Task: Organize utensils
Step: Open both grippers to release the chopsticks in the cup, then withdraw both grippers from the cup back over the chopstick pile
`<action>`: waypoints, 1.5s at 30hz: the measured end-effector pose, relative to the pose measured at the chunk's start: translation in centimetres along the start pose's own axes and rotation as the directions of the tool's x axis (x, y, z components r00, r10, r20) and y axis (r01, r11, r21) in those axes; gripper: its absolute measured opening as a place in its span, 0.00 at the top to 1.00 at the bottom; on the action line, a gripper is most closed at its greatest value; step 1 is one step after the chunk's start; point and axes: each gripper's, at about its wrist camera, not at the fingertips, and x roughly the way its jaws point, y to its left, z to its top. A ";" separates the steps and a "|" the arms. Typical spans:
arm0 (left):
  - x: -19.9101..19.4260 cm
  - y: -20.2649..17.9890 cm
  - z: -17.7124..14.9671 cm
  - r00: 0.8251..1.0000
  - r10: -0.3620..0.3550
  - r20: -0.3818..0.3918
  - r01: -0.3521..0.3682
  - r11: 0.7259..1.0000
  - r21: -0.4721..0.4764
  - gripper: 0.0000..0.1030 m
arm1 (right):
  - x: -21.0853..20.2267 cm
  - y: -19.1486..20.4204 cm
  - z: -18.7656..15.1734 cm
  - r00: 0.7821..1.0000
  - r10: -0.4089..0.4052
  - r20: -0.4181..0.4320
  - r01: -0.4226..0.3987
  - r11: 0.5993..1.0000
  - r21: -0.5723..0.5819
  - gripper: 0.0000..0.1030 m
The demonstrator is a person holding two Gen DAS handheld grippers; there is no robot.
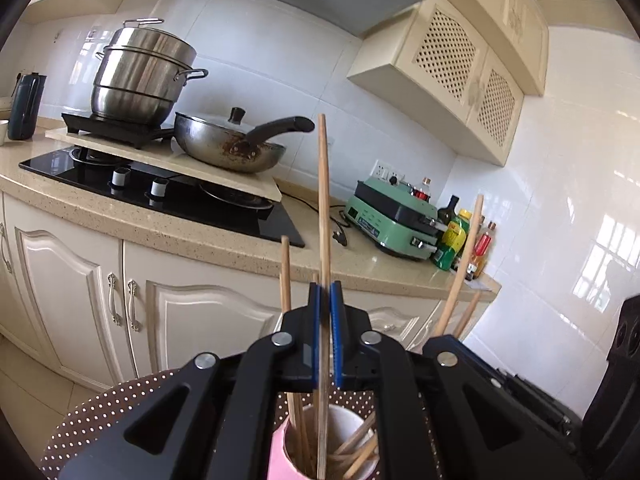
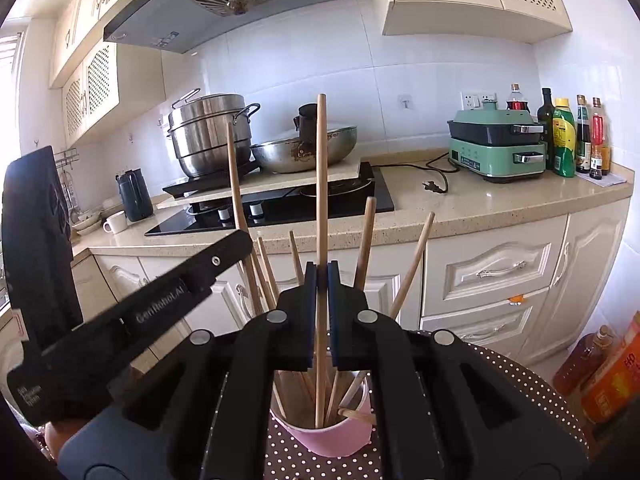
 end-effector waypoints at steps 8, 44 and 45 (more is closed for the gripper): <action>-0.8 0.3 -1.8 0.996 0.001 -0.089 0.000 1.000 0.020 0.95 | -0.6 0.2 -0.7 0.999 -0.023 -0.046 0.023 1.000 0.001 0.94; -7.7 -0.9 1.2 0.964 0.176 -0.201 -0.152 0.980 0.128 0.49 | -5.0 2.7 1.7 0.994 -0.048 -0.103 0.051 0.998 0.031 0.53; -7.9 -0.9 1.3 0.964 0.177 -0.200 -0.153 0.980 0.129 0.49 | -5.0 2.5 1.7 0.994 -0.045 -0.103 0.049 0.998 0.043 0.53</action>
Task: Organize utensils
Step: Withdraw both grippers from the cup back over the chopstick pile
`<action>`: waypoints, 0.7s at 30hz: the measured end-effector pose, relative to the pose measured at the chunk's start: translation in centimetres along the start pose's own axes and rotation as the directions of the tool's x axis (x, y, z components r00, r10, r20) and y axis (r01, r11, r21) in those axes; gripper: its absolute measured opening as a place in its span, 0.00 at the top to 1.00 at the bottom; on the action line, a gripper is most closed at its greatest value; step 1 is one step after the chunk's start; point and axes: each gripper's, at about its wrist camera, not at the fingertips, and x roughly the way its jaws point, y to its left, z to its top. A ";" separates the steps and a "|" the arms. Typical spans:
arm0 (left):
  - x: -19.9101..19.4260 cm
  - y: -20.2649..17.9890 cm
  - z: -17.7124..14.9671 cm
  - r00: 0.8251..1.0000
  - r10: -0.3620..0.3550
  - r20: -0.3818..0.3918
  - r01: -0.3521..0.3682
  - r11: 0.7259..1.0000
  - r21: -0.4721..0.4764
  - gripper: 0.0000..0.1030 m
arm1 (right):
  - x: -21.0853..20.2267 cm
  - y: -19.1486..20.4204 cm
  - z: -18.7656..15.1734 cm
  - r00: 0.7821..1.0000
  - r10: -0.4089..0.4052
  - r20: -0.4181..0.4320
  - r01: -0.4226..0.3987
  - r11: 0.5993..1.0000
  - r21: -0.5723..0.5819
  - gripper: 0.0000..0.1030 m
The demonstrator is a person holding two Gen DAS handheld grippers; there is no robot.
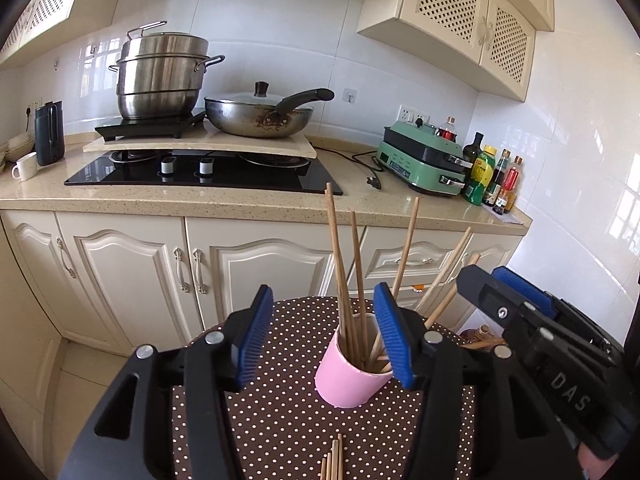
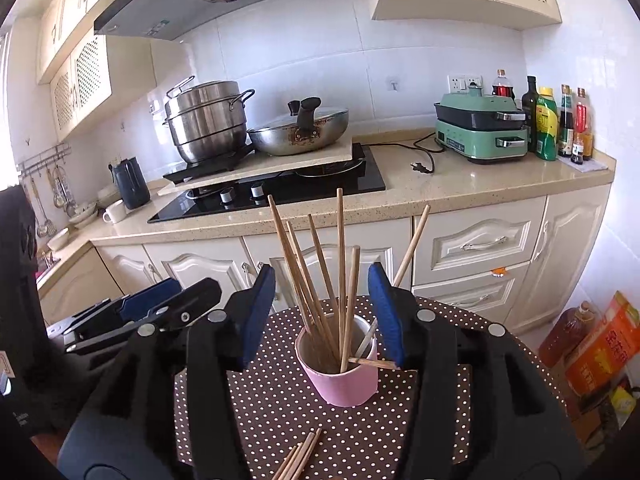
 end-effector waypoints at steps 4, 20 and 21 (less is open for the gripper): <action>-1.0 0.2 -0.1 1.000 0.016 -0.003 -0.016 1.000 0.012 0.49 | -0.8 0.1 0.4 1.000 -0.003 0.008 0.002 1.000 0.012 0.53; -5.0 -0.3 -0.6 0.999 0.045 -0.009 -0.045 0.998 0.049 0.43 | -5.3 1.6 0.8 0.999 -0.036 0.032 0.035 0.999 0.018 0.51; -5.3 -0.4 -0.7 0.999 0.050 -0.006 -0.049 0.997 0.055 0.43 | -5.6 1.7 0.7 0.999 -0.039 0.031 0.038 0.999 0.018 0.51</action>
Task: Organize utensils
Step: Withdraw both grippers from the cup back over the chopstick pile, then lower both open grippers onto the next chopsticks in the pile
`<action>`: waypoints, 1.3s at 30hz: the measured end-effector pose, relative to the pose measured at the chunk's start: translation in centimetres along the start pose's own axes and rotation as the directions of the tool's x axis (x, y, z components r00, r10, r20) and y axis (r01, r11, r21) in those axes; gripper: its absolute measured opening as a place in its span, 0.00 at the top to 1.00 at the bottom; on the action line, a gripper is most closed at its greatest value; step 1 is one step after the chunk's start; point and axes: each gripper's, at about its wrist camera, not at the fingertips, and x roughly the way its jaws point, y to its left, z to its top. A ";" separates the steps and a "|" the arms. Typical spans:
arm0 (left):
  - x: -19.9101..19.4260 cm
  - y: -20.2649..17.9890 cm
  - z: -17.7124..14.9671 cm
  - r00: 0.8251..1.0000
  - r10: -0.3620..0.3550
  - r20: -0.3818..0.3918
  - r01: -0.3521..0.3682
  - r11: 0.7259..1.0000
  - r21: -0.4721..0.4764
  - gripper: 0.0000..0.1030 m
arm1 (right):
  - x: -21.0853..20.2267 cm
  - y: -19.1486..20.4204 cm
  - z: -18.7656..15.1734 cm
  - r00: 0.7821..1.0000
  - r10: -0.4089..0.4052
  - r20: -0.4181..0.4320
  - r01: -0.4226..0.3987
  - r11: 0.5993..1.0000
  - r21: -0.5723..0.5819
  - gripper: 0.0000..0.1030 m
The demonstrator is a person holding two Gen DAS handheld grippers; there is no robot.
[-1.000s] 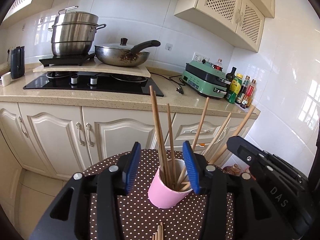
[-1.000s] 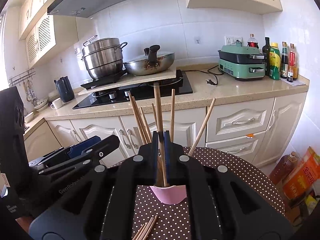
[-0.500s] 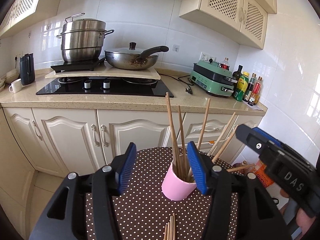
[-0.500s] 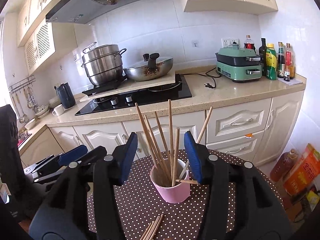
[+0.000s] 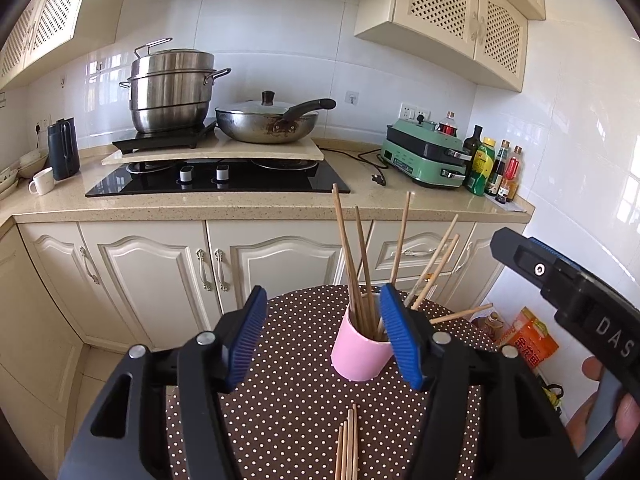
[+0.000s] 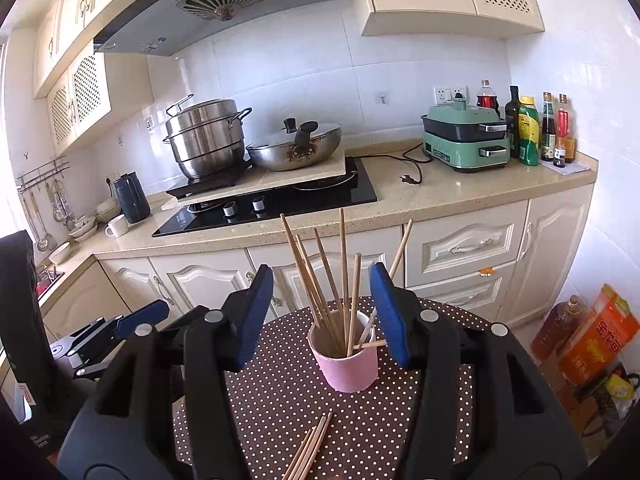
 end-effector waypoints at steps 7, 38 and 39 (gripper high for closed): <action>-2.2 -0.3 -1.0 0.998 0.052 0.036 -0.052 0.998 0.024 0.43 | -1.5 0.5 -0.8 1.000 -0.005 -0.014 0.004 1.000 -0.015 0.49; 5.9 1.5 -17.9 0.826 0.070 -0.559 0.051 0.979 0.199 0.43 | 0.3 0.7 -15.4 0.895 -0.042 -0.444 0.031 0.999 -0.031 0.49; 6.0 1.3 -18.2 0.821 0.078 -0.566 0.057 0.974 0.218 0.43 | 0.4 0.7 -15.7 0.890 -0.045 -0.454 0.034 0.999 -0.032 0.49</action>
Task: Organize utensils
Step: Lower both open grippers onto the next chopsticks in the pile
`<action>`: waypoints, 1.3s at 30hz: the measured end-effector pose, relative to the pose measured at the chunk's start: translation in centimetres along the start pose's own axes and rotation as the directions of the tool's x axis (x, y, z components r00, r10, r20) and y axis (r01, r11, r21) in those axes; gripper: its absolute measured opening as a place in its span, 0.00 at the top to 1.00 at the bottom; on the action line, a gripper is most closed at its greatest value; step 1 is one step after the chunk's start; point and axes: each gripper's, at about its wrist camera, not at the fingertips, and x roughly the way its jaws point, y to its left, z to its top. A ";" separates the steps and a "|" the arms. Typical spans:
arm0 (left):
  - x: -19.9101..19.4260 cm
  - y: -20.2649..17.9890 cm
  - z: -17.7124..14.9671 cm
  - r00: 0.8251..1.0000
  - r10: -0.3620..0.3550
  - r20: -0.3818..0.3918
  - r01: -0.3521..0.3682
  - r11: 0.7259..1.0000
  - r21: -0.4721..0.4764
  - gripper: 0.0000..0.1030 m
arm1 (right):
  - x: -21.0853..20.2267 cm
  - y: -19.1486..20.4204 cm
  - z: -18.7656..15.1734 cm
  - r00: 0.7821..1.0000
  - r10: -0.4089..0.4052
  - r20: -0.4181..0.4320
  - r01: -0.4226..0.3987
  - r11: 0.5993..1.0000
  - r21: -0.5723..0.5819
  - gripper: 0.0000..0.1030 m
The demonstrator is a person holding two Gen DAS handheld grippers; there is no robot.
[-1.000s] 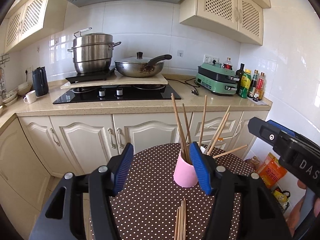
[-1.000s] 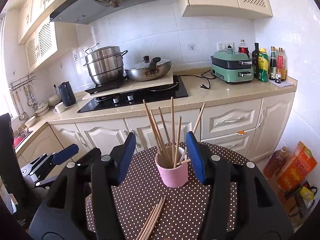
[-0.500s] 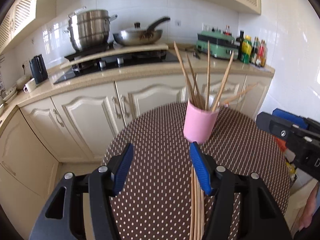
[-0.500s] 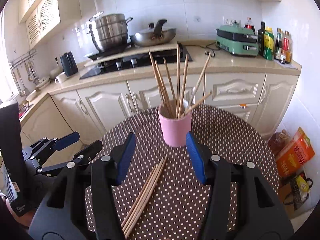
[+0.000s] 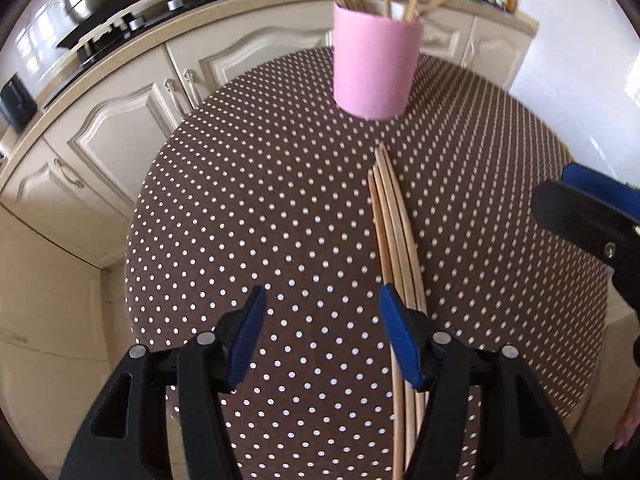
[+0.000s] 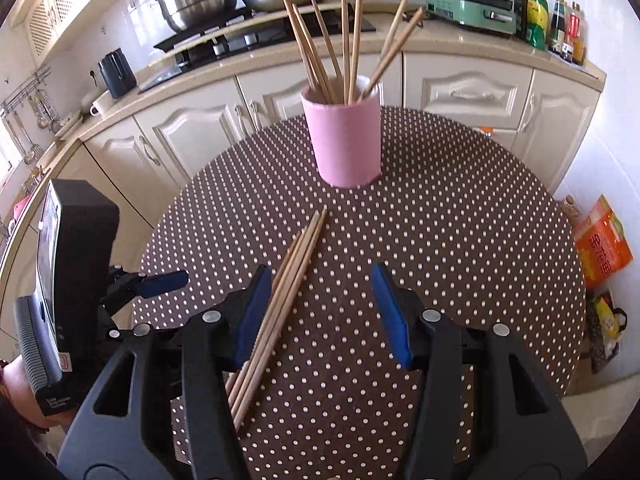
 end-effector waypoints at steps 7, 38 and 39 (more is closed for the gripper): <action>1.4 -0.8 -0.2 0.998 -0.033 -0.050 0.034 0.999 0.024 0.43 | 1.3 -0.9 -1.3 0.998 -0.013 -0.066 0.016 0.999 0.046 0.49; 4.3 3.2 2.4 0.991 -0.081 -0.110 0.069 0.992 -0.106 0.88 | 7.8 1.1 0.9 0.938 0.015 -0.346 0.027 0.993 0.116 0.63; 4.3 3.5 2.4 0.990 -0.092 -0.109 0.079 0.990 -0.120 0.88 | 8.1 1.4 1.1 0.934 0.013 -0.356 0.028 0.994 0.110 0.66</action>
